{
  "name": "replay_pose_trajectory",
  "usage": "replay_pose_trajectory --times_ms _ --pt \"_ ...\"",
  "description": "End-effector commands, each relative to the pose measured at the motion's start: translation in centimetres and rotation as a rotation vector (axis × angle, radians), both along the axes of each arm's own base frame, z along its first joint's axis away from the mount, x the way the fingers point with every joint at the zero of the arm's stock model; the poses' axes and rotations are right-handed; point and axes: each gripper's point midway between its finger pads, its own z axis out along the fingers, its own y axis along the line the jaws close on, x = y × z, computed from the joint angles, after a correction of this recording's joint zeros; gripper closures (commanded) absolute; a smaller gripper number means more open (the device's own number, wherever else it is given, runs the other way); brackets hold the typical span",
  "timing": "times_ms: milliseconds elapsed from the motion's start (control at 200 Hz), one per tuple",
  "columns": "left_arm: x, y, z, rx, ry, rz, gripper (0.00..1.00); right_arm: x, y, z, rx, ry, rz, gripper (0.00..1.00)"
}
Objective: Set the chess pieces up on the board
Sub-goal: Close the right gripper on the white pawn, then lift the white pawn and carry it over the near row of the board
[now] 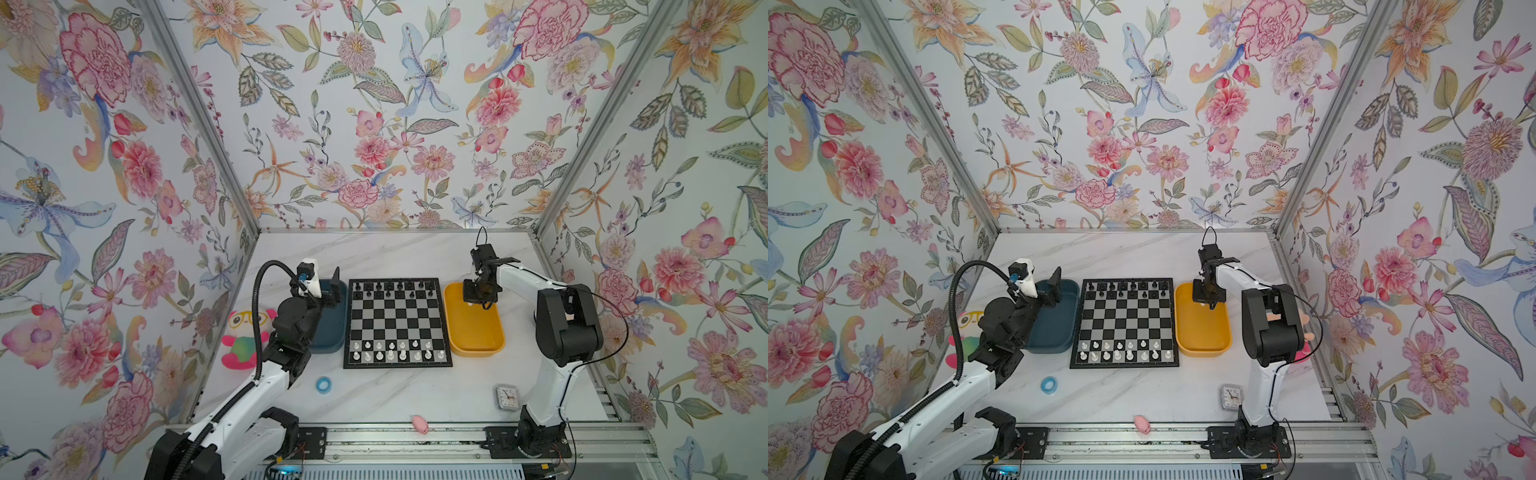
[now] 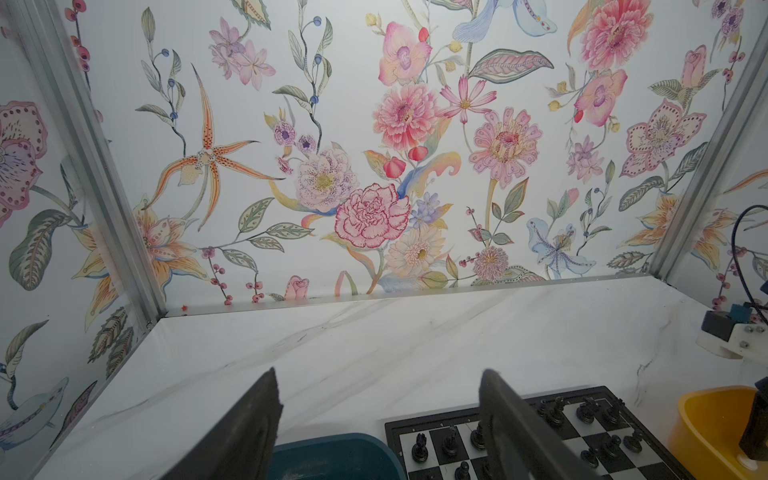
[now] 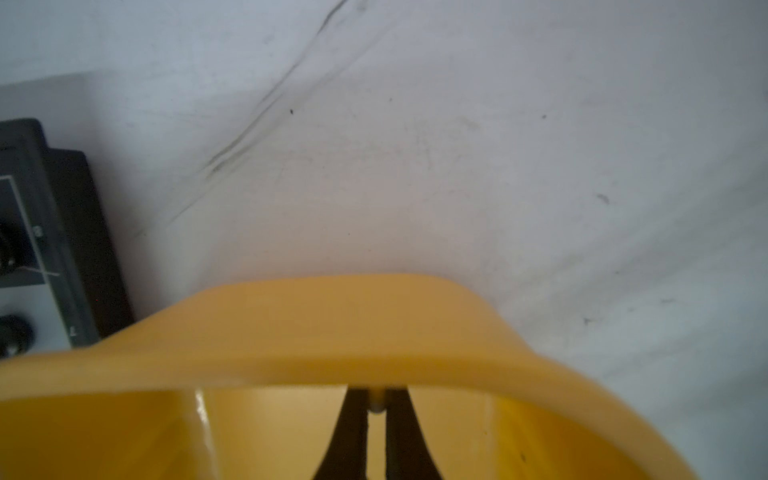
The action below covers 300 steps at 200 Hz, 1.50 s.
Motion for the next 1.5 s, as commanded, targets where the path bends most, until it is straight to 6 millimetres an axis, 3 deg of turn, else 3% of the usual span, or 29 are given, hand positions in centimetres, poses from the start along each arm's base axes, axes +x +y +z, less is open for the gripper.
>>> replay_pose_trajectory --times_ms 0,420,946,1241,1496 --pt "-0.1 0.0 1.1 0.001 -0.029 0.0 0.24 0.0 0.2 0.8 0.005 -0.001 0.005 1.0" --pt "-0.3 0.3 1.1 -0.001 -0.03 0.01 0.24 -0.6 1.1 3.3 -0.023 -0.025 0.041 1.0" --pt "-0.6 0.0 1.3 -0.008 -0.013 -0.011 0.24 -4.1 3.1 6.5 -0.028 -0.029 0.121 1.0" --pt "-1.2 0.4 1.5 -0.017 0.007 0.0 0.24 -5.6 5.5 8.2 -0.016 -0.048 0.182 1.0" --pt "-1.2 0.5 0.9 -0.021 0.051 0.002 0.24 -8.1 7.1 9.8 -0.009 -0.05 0.234 1.0"
